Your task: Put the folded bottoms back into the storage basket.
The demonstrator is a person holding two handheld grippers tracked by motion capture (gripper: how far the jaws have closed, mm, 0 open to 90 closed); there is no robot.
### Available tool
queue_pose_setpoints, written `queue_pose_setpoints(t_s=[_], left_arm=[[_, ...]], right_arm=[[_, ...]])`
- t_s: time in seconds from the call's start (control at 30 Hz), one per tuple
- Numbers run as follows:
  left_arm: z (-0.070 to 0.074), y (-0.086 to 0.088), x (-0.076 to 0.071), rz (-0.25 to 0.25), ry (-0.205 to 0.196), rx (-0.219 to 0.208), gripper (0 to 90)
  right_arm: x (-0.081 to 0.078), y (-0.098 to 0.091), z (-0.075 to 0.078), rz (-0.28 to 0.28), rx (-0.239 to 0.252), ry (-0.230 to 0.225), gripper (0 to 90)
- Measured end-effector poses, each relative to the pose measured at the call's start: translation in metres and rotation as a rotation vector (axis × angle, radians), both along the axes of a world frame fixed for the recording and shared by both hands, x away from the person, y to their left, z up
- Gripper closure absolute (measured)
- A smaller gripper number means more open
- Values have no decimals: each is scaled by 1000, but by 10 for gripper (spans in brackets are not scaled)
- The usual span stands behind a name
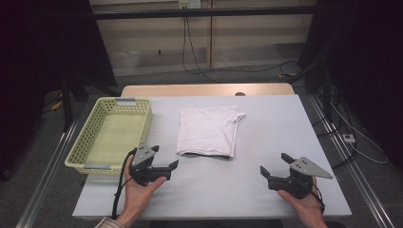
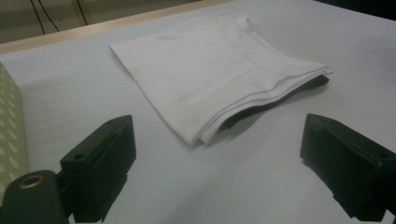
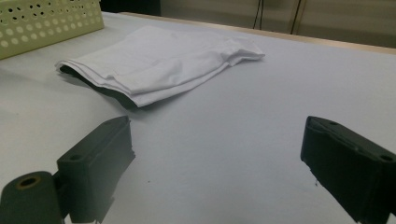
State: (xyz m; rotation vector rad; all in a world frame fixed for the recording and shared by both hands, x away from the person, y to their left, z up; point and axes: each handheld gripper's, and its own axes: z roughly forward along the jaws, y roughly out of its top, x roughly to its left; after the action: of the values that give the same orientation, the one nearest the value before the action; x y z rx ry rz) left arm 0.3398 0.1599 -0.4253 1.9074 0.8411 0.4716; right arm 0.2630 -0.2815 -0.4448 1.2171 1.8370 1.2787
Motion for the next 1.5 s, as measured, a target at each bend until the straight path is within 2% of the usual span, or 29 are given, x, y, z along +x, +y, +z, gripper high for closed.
queue_pose_setpoints(t_s=[0.1, 0.27, 0.37, 0.47, 0.53, 0.73, 0.83, 0.93, 1.0, 1.03, 1.07, 1.13, 1.3, 1.43, 1.5], left_arm=[[3, -3, 1, 1, -9, 2, 105], [4, -6, 6, 2, 1, 8, 105], [5, -10, 10, -8, 31, -15, 97], [6, -17, 12, -30, 9, 41, 96], [7, -20, 16, -41, 21, 35, 97], [16, -28, 28, -38, 16, 34, 96], [19, -31, 35, -36, 22, 27, 96], [22, -34, 43, -39, 54, 8, 96], [26, -34, 47, -51, 75, -45, 136], [29, -33, 48, -55, 64, -63, 152], [31, -33, 50, -42, 50, -63, 134], [35, -33, 53, -22, 54, -82, 108], [41, -38, 64, -12, 48, -81, 108], [45, -41, 74, -10, 75, -98, 110], [47, -44, 78, -12, 75, -96, 110]], right_arm=[[2, 2, 0, 10, -1, -2, 91], [6, 4, 0, 25, 1, 2, 88], [7, 5, 0, 32, 3, 4, 88], [8, 6, 0, 36, -3, 2, 88], [8, 6, 0, 36, -2, 4, 88], [7, 5, 0, 38, 2, 7, 88], [8, 6, 0, 40, 0, 8, 87], [8, 6, -1, 39, 0, 14, 87], [7, 5, -1, 37, 4, 14, 88], [7, 5, -1, 37, 4, 15, 87], [7, 5, 0, 35, 7, 16, 88], [7, 5, 0, 36, 7, 15, 88], [7, 5, -1, 37, 4, 16, 88], [7, 5, -1, 36, 4, 16, 88], [7, 5, -1, 37, 4, 17, 88]])
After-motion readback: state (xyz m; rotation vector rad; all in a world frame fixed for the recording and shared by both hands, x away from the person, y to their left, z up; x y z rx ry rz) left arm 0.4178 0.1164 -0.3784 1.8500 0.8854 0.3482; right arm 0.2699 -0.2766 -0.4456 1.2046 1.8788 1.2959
